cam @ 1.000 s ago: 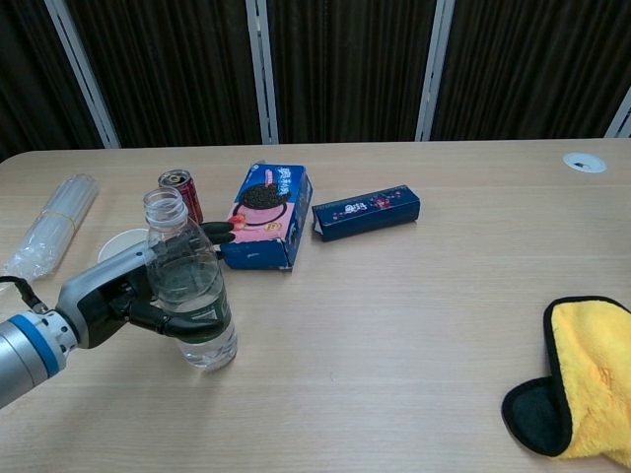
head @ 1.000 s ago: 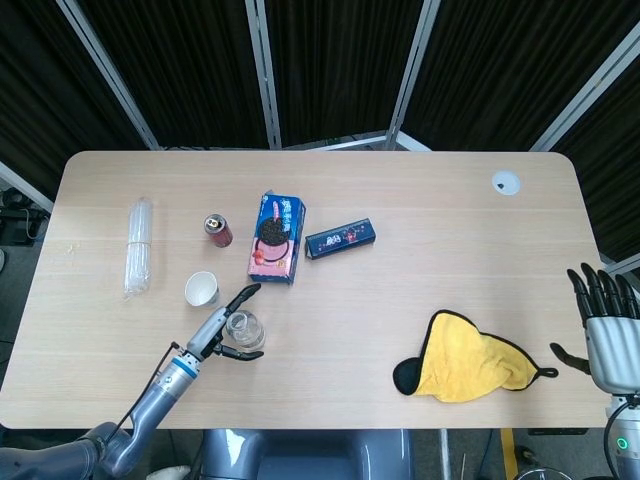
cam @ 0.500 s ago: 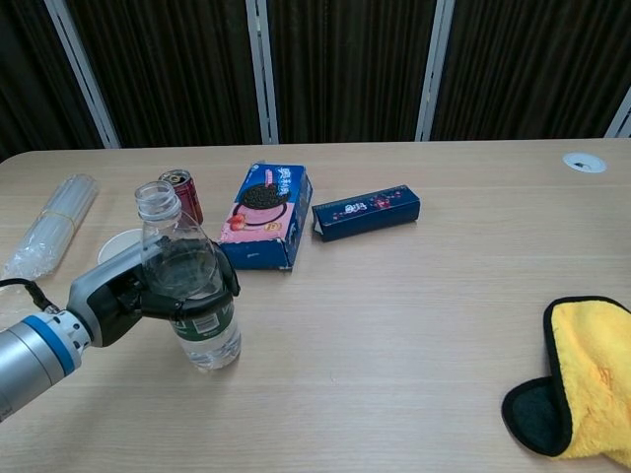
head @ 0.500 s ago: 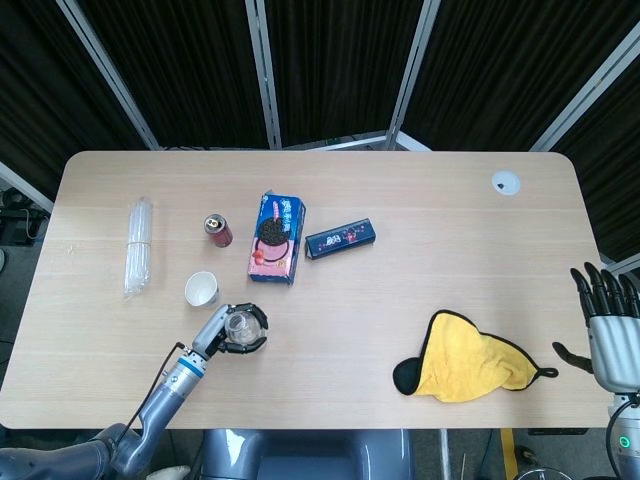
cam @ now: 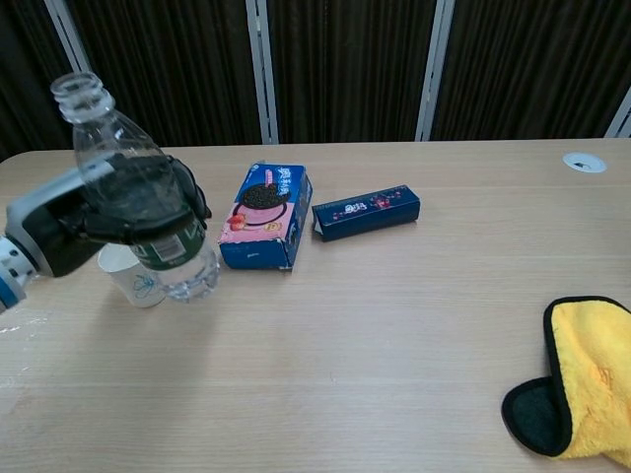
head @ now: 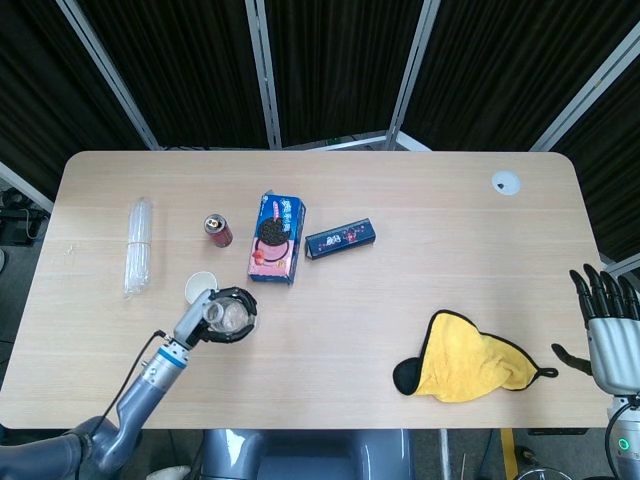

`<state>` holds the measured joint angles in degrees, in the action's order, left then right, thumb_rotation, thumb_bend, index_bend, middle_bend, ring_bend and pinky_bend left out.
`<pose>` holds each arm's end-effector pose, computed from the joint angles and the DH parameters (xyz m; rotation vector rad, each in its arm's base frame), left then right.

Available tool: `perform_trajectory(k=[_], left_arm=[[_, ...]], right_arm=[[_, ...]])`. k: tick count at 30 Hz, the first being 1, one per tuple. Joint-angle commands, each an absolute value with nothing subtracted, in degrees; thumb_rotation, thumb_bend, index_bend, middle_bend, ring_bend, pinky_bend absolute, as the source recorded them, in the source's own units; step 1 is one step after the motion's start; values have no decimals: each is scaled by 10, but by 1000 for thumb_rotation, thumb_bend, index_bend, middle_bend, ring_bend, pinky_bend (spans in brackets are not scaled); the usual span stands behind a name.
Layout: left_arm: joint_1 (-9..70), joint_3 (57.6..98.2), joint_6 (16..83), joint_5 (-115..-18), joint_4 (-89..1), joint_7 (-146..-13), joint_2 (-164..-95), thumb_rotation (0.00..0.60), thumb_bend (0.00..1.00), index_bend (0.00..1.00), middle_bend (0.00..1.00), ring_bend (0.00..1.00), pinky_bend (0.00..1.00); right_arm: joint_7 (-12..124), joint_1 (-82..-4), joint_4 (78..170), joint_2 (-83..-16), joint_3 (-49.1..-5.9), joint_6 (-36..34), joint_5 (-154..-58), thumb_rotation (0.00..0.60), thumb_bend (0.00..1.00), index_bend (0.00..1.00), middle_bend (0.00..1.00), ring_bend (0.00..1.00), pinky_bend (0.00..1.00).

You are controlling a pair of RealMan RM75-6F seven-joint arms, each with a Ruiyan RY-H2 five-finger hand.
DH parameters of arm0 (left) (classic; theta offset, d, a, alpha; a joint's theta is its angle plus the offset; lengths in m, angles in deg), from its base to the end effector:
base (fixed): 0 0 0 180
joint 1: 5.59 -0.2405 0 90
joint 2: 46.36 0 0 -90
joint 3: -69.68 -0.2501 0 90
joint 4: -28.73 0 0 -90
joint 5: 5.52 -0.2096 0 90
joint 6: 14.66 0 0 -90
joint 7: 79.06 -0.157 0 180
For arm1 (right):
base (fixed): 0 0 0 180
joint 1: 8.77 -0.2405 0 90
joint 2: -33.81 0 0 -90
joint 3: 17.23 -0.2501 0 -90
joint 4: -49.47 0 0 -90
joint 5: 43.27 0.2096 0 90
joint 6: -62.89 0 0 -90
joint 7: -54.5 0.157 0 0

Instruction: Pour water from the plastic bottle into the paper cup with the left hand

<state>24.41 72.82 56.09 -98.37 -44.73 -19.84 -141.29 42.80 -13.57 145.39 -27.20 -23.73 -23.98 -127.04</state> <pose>-0.1749 0.2876 -0.0300 -1.4023 -1.9470 -1.7843 -0.2946 -0.2050 0.1843 1.3594 -0.7066 0.7993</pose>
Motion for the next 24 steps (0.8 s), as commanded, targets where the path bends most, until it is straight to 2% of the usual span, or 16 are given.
perform_trajectory(k=[1,5,11,19,24], left_arm=[[246,750,568,-970,-500,-217,-1332,600,388,671,532,363,361],[243,756,551,-946,-496,-213,-1282,600,388,670,532,363,361],[245,745,503,-926,-433,-214,-1227,600,386,669,531,363,361],[249,717,458,-928,-323,-263,-1224,600,386,668,531,363,361],[256,711,443,-929,-261,-323,-1252,600,386,669,531,363,362]], right_arm=[[426,-135,1455,-272,-236,-241,-1273,600,0,0,0,0,0],[422,-134,1458,-273,-234,-244,-1277,600,0,0,0,0,0],[404,-132,1464,-277,-230,-250,-1284,600,0,0,0,0,0],[379,-133,1467,-286,-228,-246,-1281,600,0,0,0,0,0],[369,-136,1466,-290,-230,-242,-1275,600,0,0,0,0,0]])
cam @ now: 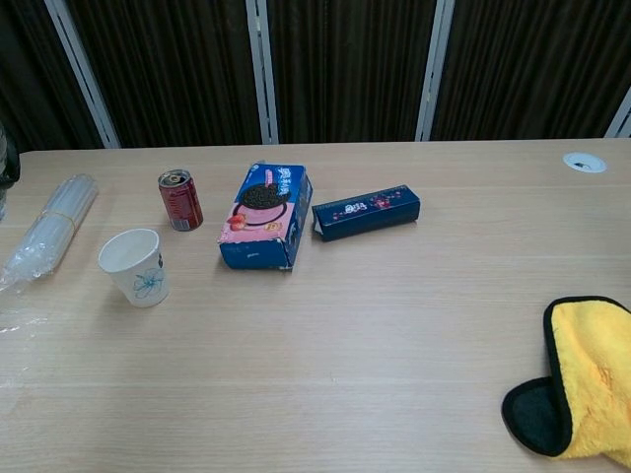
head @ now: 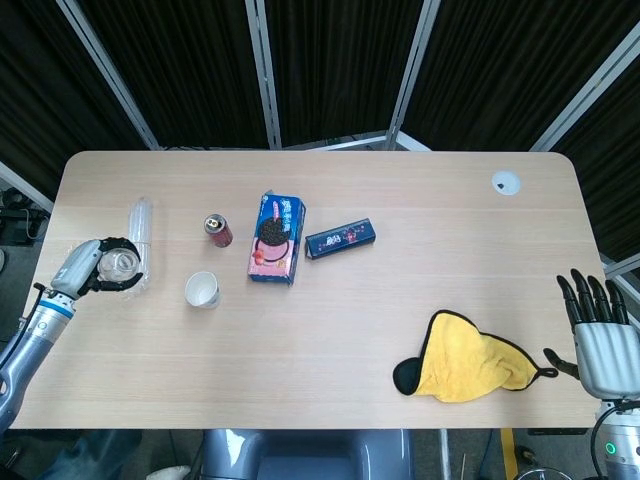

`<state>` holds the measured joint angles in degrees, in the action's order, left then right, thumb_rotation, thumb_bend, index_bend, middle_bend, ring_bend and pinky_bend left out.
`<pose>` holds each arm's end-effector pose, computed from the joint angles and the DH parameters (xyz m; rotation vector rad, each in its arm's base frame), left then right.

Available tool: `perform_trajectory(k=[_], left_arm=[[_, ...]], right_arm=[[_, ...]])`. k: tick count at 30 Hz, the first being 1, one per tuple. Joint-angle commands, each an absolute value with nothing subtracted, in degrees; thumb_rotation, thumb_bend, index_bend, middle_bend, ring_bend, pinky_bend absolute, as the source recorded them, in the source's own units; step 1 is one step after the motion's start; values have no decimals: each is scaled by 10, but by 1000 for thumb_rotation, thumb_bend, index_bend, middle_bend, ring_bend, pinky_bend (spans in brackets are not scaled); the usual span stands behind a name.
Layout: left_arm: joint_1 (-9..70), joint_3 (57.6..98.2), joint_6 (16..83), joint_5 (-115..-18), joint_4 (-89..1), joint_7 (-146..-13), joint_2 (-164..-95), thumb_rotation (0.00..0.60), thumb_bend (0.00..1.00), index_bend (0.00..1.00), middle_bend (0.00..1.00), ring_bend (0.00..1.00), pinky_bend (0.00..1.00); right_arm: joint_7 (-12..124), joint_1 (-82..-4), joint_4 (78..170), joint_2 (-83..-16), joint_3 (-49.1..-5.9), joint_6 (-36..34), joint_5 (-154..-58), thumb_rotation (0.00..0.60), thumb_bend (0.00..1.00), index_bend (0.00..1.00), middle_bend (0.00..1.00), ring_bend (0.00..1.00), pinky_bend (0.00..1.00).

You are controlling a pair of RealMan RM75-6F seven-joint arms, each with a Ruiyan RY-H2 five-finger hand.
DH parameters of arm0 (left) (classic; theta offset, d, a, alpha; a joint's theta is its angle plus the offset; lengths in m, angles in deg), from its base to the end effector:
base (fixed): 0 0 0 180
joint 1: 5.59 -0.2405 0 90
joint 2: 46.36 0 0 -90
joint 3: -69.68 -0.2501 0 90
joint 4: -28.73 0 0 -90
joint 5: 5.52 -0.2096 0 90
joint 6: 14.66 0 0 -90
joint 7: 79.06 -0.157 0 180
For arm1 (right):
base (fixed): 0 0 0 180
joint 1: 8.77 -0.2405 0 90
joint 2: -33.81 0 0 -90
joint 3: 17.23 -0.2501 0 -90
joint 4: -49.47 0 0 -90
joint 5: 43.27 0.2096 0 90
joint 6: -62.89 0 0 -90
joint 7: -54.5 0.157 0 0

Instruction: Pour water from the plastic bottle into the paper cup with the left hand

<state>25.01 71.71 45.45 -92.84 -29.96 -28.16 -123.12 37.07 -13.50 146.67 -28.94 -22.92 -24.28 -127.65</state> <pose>-0.3127 0.3528 0.1020 -1.5054 -1.4076 -1.1762 -0.2881 -0.2013 0.1708 1.3871 -0.6762 0.7570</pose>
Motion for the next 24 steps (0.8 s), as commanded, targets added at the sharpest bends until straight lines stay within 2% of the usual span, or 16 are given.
perform_trajectory(k=[1,14,24], left_arm=[[258,712,442,-927,-249,-335,-1260,600,386,668,531,363,363],[301,699,403,-947,-118,-404,-1344,600,373,663,527,362,362],[334,687,378,-964,-62,-421,-1379,600,375,663,527,363,362]], right_arm=[[368,-136,1466,-291,-230,-241,-1274,600,0,0,0,0,0],[337,-139,1457,-304,-235,-237,-1256,600,0,0,0,0,0],[315,-142,1452,-314,-241,-233,-1235,600,0,0,0,0,0]])
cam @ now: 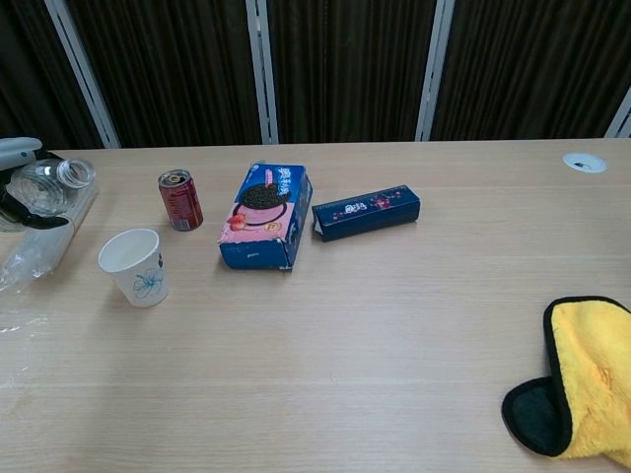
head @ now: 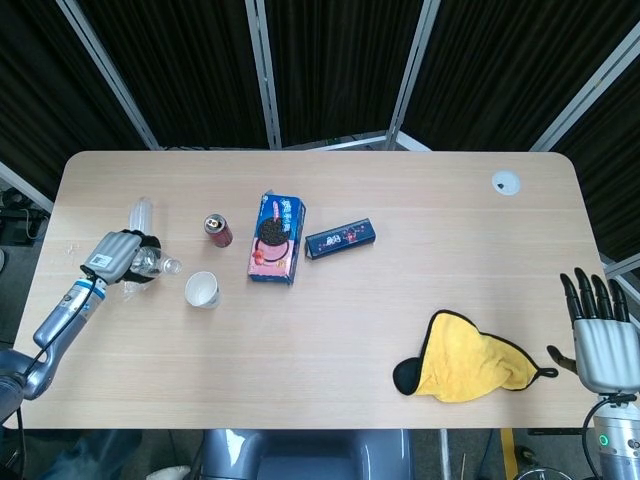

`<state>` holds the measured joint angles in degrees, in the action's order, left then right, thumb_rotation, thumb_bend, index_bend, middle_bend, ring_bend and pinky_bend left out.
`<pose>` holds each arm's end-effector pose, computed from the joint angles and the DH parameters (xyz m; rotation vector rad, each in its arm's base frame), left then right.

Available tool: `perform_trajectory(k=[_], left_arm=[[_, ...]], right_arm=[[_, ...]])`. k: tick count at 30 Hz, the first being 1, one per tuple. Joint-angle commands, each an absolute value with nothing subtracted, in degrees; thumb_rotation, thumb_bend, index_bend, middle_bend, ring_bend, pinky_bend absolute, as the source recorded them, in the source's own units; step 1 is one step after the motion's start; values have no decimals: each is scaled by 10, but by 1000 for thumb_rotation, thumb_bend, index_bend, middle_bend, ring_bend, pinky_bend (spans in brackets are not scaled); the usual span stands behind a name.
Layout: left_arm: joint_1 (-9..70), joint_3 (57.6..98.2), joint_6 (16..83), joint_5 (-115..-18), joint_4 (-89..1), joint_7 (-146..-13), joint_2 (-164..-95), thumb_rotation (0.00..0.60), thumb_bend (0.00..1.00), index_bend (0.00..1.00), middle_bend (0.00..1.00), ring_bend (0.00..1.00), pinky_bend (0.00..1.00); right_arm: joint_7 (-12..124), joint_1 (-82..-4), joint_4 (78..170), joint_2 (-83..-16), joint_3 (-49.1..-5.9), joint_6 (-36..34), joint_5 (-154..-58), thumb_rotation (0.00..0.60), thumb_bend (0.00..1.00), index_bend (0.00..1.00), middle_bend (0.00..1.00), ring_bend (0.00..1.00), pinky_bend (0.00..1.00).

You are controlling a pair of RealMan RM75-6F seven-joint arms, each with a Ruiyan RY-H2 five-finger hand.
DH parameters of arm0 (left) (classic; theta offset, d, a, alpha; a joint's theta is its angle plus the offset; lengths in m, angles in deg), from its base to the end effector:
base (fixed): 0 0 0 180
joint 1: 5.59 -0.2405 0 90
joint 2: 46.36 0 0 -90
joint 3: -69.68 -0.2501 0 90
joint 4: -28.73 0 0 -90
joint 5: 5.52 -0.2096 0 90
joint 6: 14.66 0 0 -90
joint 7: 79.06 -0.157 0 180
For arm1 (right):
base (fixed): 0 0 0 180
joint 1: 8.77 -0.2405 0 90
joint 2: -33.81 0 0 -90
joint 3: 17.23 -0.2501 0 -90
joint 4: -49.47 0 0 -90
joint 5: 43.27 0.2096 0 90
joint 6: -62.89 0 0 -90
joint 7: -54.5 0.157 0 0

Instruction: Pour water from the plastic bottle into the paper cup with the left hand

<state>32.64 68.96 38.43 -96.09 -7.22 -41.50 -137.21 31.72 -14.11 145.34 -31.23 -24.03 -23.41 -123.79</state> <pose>-0.3107 0.4017 0.0522 -1.7777 -1.0363 -0.8445 -0.2965 -0.2081 0.1648 1.3588 -0.6529 0.6685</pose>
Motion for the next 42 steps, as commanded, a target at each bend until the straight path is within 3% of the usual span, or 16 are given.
perform_trajectory(k=[1,42], left_arm=[[337,686,376,-965,-59,-423,-1381,600,376,664,527,363,362],[366,672,349,-959,-55,-572,-1395,600,388,660,522,363,361]], right_arm=[[314,-142,1450,-314,-242,-232,-1232,600,0,0,0,0,0],[314,-148,1439,-317,-246,-221,-1208,600,0,0,0,0,0]])
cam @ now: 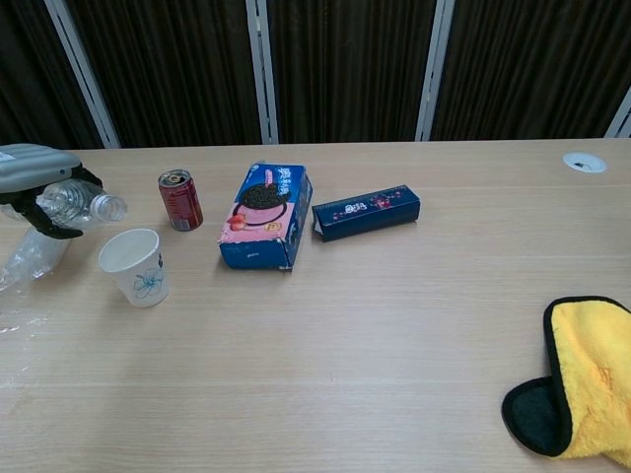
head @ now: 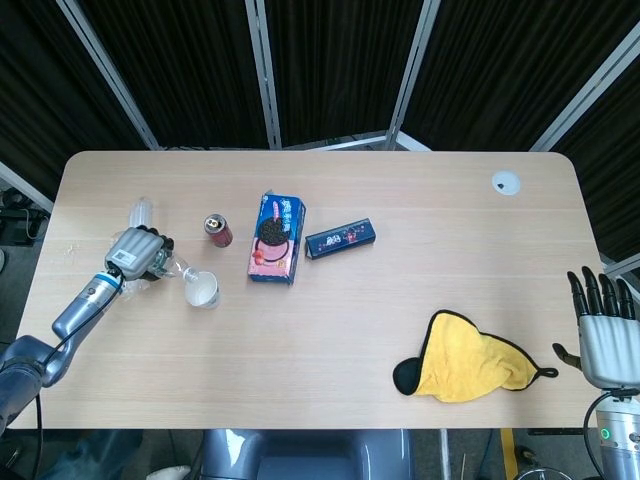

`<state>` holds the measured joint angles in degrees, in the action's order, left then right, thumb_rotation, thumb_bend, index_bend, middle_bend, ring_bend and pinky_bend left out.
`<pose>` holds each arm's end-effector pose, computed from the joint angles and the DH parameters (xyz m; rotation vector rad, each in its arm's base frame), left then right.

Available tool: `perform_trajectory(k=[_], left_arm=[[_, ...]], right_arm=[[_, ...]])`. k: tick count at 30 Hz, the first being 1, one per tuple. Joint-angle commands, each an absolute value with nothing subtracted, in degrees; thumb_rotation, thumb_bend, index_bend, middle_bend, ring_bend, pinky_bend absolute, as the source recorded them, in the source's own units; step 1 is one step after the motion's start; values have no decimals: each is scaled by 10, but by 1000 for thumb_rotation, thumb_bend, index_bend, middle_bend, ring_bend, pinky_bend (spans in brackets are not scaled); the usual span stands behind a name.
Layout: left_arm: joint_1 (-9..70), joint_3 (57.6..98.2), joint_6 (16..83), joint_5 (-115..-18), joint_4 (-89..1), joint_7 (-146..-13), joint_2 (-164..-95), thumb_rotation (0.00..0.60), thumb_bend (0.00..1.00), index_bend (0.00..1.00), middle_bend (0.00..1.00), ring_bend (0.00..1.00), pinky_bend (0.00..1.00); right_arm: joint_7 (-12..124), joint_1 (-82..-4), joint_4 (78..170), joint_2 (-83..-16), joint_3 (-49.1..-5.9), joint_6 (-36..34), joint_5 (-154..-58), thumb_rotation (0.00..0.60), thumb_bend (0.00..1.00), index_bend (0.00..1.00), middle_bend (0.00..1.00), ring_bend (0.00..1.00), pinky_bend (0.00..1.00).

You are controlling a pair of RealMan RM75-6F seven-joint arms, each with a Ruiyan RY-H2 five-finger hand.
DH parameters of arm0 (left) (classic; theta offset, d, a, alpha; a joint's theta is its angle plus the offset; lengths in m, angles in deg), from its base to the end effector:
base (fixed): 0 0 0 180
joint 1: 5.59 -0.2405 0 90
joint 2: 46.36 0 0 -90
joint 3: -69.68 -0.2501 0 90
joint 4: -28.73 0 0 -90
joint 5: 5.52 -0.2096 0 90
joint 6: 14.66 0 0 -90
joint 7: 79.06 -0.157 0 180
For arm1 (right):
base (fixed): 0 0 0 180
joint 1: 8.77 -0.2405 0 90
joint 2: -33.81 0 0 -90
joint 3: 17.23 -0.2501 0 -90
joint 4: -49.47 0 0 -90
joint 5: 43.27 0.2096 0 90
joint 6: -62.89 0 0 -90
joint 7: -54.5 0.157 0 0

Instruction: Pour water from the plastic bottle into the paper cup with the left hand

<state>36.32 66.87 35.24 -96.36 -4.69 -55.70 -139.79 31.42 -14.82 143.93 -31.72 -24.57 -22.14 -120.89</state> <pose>-0.2953 0.4149 0.0321 -1.9323 -0.7674 -0.6426 -0.3059 -0.2137 0.1653 1.3389 -0.6684 0.6296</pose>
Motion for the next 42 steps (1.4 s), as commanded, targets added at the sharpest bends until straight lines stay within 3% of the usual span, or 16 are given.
perform_trajectory(k=[1,42], left_arm=[[366,673,348,-957,-58,-579,-1393,600,388,660,522,363,361],[363,671,374,-956,-78,-709,-1369,600,403,659,520,362,361]], right_arm=[[315,-148,1439,-317,-246,-221,-1208,600,0,0,0,0,0],[314,-149,1439,-316,-244,-223,-1206,600,0,0,0,0,0]])
